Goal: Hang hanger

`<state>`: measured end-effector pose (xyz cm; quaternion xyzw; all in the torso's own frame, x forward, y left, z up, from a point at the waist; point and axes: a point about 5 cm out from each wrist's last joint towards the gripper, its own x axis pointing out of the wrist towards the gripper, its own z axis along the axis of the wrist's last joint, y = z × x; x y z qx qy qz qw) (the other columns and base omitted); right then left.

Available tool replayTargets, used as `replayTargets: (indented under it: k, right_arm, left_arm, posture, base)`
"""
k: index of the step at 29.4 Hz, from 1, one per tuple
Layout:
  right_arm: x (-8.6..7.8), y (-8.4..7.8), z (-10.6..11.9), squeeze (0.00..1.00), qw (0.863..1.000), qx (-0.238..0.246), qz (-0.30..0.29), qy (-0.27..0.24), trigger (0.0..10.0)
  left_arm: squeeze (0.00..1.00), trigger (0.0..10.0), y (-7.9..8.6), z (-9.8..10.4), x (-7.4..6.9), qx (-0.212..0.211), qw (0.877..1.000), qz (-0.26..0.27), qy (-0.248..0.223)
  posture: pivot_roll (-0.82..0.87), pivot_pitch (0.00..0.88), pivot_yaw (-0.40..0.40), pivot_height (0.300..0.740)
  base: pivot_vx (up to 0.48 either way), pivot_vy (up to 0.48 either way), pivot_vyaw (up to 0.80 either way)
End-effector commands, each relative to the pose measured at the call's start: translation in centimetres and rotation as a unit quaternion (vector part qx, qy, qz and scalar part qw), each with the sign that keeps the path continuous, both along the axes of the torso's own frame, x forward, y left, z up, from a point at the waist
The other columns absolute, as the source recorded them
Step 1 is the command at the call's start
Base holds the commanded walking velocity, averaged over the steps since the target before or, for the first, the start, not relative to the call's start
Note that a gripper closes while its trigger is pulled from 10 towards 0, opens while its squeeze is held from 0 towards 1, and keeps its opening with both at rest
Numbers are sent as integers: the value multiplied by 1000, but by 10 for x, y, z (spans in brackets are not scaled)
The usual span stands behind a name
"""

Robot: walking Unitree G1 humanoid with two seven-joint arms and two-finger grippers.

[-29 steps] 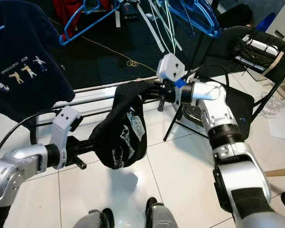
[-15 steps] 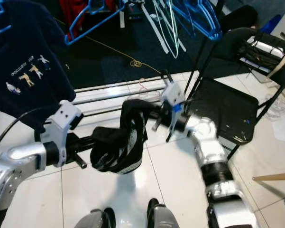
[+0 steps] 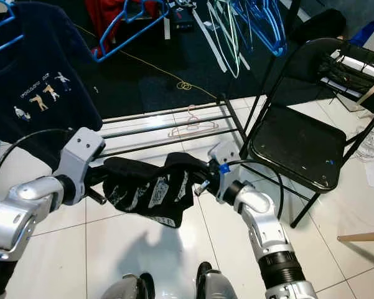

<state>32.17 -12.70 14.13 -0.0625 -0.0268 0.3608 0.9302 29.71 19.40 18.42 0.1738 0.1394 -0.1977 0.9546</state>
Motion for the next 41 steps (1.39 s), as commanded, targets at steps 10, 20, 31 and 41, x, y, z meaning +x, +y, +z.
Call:
replayTargets:
  k: [10,20,31,41]
  right_arm:
    - [-5,-3,-3,965,1000,9,-29,8,10000]
    - [-10,-10,-31,0,989,31,-126,75,10000]
    - [-3,-9,-21,0,985,58,-146,74,10000]
    - [1,-5,-10,0,968,124,-216,42,10000]
  left_arm:
    - [0,10000,4,-5,-1,-27,999,38,-10]
    - [0,10000,-22,-25,7,-102,992,70,-19]
    - [0,10000,-15,-16,16,-88,986,122,-74]
    - [0,10000,-24,-20,11,-156,979,109,-68]
  posture:
    - [-26,192,-46,740]
    - [6,97,-32,740]
    - [8,138,-45,740]
    - [-3,131,-50,740]
  base:
    - [0,0,0]
    - [0,0,0]
    - [0,0,0]
    - [0,0,0]
